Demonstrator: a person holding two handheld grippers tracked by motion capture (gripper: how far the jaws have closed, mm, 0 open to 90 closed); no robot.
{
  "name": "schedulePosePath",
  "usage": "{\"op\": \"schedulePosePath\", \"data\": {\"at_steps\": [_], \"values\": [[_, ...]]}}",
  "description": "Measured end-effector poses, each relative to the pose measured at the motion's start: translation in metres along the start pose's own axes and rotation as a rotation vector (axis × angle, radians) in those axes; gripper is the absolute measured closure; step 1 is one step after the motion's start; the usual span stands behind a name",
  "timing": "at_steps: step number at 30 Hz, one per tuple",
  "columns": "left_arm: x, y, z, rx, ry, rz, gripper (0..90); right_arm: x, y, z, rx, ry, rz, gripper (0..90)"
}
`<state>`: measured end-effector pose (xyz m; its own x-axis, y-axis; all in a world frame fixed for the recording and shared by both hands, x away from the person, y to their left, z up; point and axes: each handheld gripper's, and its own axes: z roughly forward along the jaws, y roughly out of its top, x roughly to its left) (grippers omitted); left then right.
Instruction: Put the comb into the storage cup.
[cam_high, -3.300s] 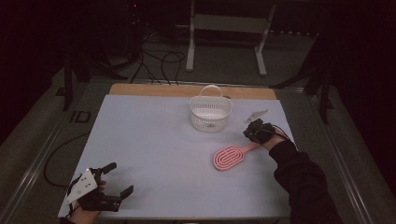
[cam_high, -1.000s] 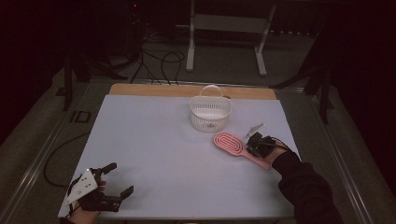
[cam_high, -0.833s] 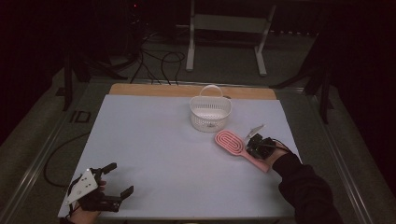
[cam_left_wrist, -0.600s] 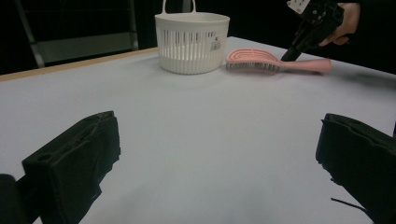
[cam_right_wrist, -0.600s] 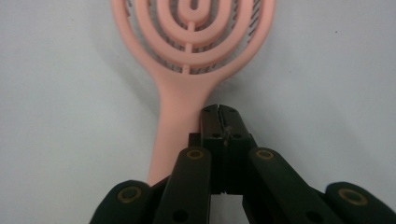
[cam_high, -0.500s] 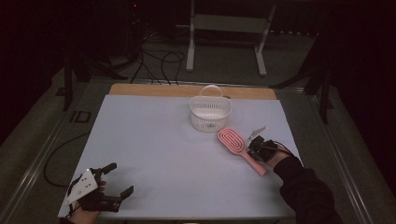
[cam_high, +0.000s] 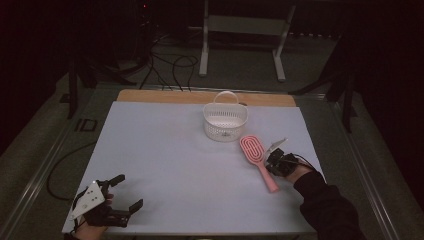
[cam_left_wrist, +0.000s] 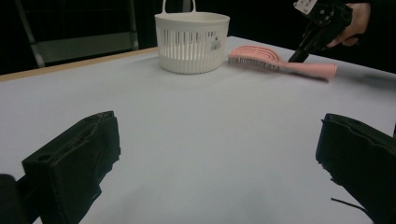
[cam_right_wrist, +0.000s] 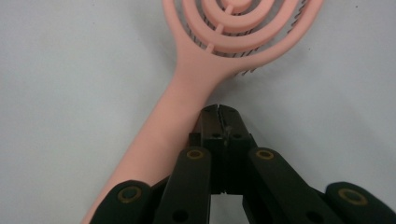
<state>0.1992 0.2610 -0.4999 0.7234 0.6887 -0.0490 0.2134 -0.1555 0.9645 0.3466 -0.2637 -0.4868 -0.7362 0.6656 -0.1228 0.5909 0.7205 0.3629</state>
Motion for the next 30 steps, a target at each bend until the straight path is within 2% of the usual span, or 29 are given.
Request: {"op": "schedulePosePath", "data": {"at_steps": [14, 23, 27, 30], "values": [[0.000, 0.000, 0.000, 0.001, 0.000, 0.000, 0.0, -0.005, -0.001, -0.003, -0.002, -0.032, 0.003, 90.0], [0.000, 0.000, 0.000, 0.002, 0.001, -0.002, 0.0, -0.010, -0.004, -0.007, -0.040, -0.058, 0.023, 89.6], [0.001, 0.000, 0.000, -0.001, 0.001, -0.006, 0.0, -0.008, -0.003, -0.011, -0.039, -0.056, 0.042, 86.8], [0.000, 0.000, 0.001, 0.001, 0.000, -0.005, 0.0, -0.007, -0.001, -0.014, -0.048, -0.067, 0.054, 79.1]]}}
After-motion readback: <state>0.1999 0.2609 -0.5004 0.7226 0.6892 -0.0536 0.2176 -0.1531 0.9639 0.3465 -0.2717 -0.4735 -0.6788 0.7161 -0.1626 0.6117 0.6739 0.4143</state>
